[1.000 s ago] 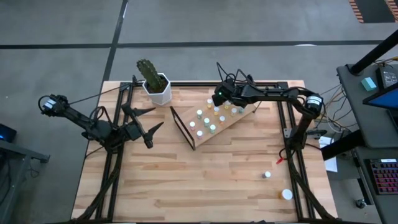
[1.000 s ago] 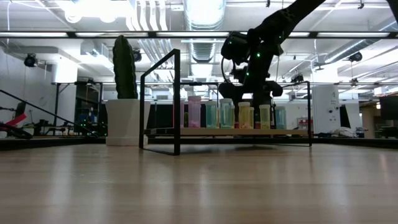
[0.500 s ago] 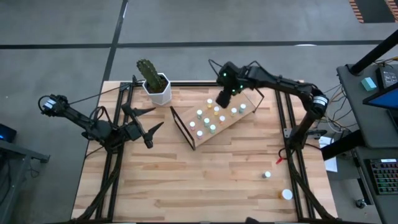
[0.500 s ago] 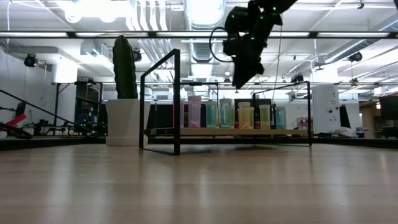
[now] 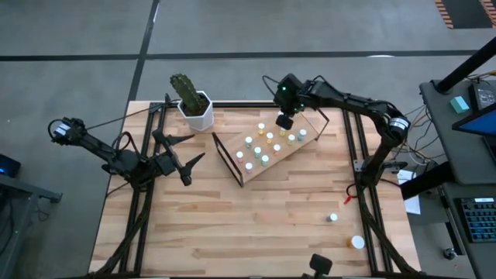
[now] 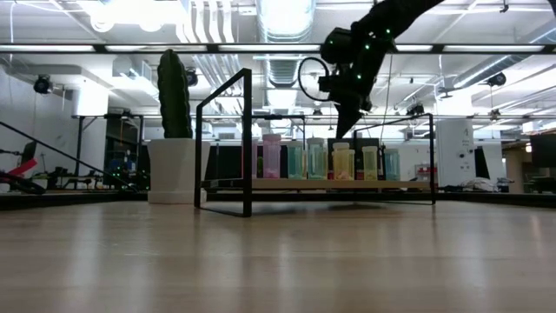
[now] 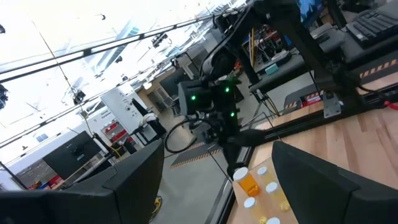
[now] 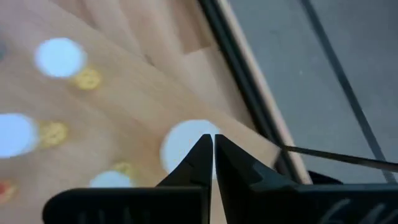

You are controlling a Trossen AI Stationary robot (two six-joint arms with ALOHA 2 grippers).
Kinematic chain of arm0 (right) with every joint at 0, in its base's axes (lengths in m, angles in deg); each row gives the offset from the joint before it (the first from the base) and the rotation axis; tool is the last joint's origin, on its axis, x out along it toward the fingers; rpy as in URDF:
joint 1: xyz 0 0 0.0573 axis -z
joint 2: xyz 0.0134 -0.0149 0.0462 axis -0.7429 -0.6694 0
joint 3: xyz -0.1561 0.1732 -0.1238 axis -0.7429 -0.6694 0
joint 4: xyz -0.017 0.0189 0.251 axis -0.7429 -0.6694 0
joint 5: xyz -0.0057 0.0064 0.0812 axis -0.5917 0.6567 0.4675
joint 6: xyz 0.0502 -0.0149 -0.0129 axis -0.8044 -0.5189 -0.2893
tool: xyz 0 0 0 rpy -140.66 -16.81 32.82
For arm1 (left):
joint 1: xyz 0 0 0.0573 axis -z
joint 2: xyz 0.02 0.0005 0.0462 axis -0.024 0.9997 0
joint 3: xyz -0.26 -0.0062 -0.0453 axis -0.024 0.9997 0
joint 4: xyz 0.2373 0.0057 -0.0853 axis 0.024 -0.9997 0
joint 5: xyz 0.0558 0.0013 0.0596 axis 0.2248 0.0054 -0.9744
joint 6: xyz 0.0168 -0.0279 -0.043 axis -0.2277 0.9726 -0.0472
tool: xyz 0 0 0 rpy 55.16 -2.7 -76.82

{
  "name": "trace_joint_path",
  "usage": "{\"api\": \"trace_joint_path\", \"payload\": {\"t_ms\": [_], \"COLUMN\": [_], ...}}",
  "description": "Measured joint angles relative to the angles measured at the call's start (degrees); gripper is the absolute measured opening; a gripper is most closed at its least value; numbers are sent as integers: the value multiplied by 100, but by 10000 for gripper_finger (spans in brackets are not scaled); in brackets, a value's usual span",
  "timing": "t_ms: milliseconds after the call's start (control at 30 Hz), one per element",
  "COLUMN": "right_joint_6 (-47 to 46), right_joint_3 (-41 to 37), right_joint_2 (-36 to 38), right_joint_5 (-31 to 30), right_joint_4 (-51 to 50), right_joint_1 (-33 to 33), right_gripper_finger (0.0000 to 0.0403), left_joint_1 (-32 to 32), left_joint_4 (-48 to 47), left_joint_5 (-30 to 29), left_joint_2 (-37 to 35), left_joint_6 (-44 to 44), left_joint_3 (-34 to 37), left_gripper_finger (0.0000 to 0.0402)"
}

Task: Pick and place medicine bottles onto shelf by color
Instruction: Put the orange pill bottle on the shelf

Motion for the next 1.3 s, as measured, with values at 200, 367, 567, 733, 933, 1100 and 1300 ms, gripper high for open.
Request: {"api": "trace_joint_path", "payload": {"t_ms": [200, 367, 567, 733, 933, 1100, 1300], "right_joint_6": [-42, -63, -37, 21, -27, -88, -90], "right_joint_3": [-245, -423, -459, -427, -302, -204, -133], "right_joint_2": [0, -21, -171, -229, -219, -219, -219], "right_joint_5": [-49, -73, -50, -77, -88, -216, -827], "right_joint_4": [239, 312, 423, 298, -234, -686, -1113], "right_joint_1": [-11, 2, -8, -3, -3, -5, -5], "right_gripper_finger": [9, 9, 9, 8, 8, 8, 8], "left_joint_1": [0, 0, 0, 0, 0, 0, 0], "left_joint_4": [46, 45, 52, 81, 74, 75, 90], "left_joint_5": [11, 13, 11, 13, 13, 13, 13], "left_joint_2": [56, 58, 64, 70, 70, 75, 96], "left_joint_6": [-9, -15, -74, -112, -114, -114, -114], "left_joint_3": [0, 0, 0, 0, 0, 0, 0], "left_gripper_finger": [280, 280, 280, 280, 280, 280, 280]}}
